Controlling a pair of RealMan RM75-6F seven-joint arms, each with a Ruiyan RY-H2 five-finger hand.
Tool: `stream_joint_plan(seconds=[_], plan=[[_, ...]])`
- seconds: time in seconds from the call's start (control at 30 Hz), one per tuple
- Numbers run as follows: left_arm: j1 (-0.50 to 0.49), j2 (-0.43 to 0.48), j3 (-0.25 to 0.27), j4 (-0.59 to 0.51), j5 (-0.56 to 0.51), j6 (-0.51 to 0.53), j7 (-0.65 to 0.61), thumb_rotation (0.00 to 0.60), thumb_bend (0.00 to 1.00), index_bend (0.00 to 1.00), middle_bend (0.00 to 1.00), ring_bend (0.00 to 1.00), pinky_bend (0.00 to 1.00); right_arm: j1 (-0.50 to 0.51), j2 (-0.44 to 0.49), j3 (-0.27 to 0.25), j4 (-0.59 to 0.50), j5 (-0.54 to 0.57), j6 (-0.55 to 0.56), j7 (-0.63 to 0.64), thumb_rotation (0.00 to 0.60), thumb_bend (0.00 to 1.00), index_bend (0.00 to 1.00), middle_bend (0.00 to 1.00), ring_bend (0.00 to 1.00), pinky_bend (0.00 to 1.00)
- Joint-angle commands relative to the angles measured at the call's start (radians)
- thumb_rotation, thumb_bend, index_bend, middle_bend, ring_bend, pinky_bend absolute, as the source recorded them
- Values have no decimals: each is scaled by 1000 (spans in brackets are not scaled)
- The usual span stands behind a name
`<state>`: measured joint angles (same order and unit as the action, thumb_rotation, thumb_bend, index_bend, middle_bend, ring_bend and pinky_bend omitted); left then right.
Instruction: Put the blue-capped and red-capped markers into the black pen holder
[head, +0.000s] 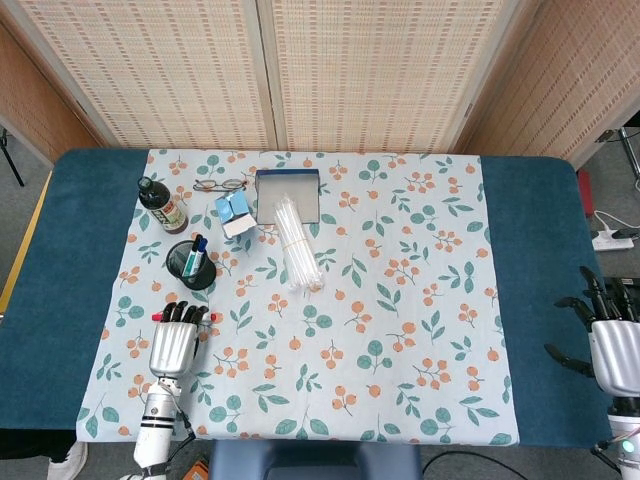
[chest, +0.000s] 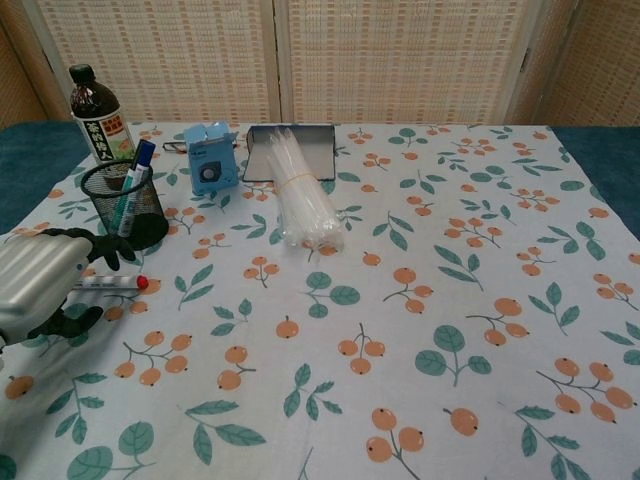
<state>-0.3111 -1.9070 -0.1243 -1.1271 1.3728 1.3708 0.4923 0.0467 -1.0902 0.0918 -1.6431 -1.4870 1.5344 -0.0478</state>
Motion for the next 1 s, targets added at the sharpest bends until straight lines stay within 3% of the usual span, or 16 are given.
stream_joint_plan(seconds=[0.03, 0.2, 0.37, 0.5, 0.6, 0.7, 0.8, 0.87, 1.0], plan=[[-17, -20, -12, 47, -18, -33, -27, 600, 305, 312, 319, 198, 194, 0, 1, 0, -1, 0, 0, 1, 600, 0, 382, 14, 215, 0], [-40, -49, -27, 122, -24, -58, -66, 600, 306, 336, 383, 207, 198, 0, 1, 1, 1, 3, -2, 3, 600, 0, 386, 14, 215, 0], [-42, -67, -24, 162, 2, -13, -79, 600, 306, 484, 584, 283, 230, 0, 1, 2, 3, 5, -2, 6, 600, 0, 397, 14, 215, 0], [-32, -63, -18, 159, 17, 24, -77, 600, 312, 610, 721, 345, 251, -1, 2, 2, 2, 3, 1, 7, 600, 0, 414, 15, 215, 0], [-13, -24, -9, 102, 52, 93, -82, 600, 313, 643, 757, 364, 259, -2, 4, 3, 1, 2, 4, 12, 600, 0, 426, 15, 215, 0], [11, 72, -16, -37, 101, 193, -81, 600, 313, 648, 764, 370, 263, -3, 5, 3, 1, 1, 6, 16, 600, 0, 431, 15, 215, 0], [27, 234, -57, -309, 126, 247, -132, 600, 312, 646, 764, 370, 264, -4, 6, 3, 0, -2, 10, 21, 600, 0, 431, 15, 215, 0], [24, 364, -98, -507, 138, 246, -198, 600, 311, 645, 763, 369, 268, -4, 6, 4, 1, -4, 11, 21, 600, 0, 432, 15, 215, 0], [-10, 548, -177, -749, 102, 154, -366, 600, 312, 638, 753, 368, 274, -4, 5, 5, -1, -1, 11, 21, 600, 0, 432, 15, 215, 0]])
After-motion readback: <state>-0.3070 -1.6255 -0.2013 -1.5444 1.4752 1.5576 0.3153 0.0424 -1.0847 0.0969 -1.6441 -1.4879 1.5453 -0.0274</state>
